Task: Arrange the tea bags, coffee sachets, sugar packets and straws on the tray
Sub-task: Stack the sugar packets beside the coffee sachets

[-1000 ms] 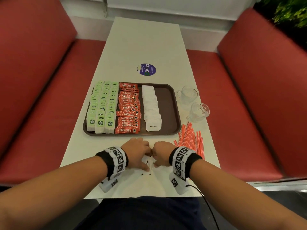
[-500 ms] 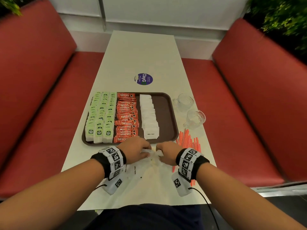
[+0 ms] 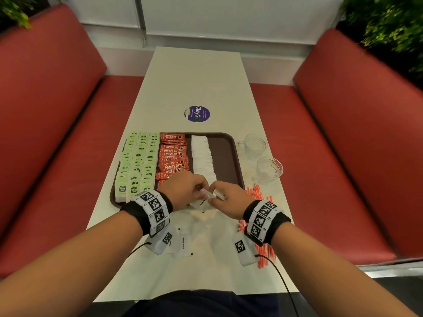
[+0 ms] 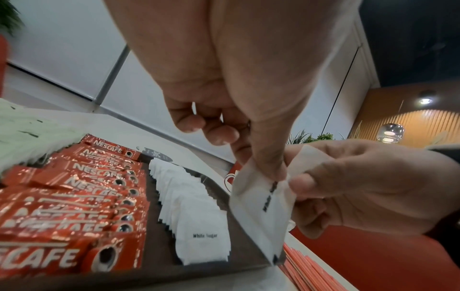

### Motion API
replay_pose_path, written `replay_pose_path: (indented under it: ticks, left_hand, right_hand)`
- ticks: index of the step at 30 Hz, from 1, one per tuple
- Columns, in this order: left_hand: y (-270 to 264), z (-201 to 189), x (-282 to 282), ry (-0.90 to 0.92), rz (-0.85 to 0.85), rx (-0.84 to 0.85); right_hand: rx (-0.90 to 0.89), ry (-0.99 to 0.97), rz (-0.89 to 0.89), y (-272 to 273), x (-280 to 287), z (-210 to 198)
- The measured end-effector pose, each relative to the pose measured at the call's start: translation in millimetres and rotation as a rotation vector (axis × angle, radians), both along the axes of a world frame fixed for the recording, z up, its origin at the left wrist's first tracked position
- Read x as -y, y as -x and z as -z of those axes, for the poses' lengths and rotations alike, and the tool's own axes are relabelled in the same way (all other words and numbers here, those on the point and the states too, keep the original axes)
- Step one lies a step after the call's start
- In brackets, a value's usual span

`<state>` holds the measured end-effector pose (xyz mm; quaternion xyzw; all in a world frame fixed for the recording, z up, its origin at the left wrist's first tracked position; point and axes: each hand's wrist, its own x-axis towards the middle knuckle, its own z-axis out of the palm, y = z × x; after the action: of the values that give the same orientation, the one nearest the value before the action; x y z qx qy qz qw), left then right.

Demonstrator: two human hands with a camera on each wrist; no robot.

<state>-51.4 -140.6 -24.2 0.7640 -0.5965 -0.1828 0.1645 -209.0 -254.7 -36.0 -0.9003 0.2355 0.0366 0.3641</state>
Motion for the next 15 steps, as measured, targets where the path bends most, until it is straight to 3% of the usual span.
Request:
replay_pose_path:
  ticks: [5,9,13,15]
  left_hand:
    - [-10.2,2.3,6.0,0.09,-0.062,-0.064]
    - [-13.2,10.2,8.8,0.013,-0.088,-0.024]
    - [-15.3,19.8,15.7,0.057,-0.154,-0.056]
    - [-16.0,26.2,21.6,-0.022,-0.129,0.001]
  right_hand:
    - [0.085,0.038,0.036,-6.7,12.9,7.9]
    - [0.118,-0.014,0.11,-7.9,21.4,14.0]
    - [0.067,-0.054,0.192,-6.8,28.4,14.2]
    - [0.061,-0.098,0.252,-5.3,32.0,13.7]
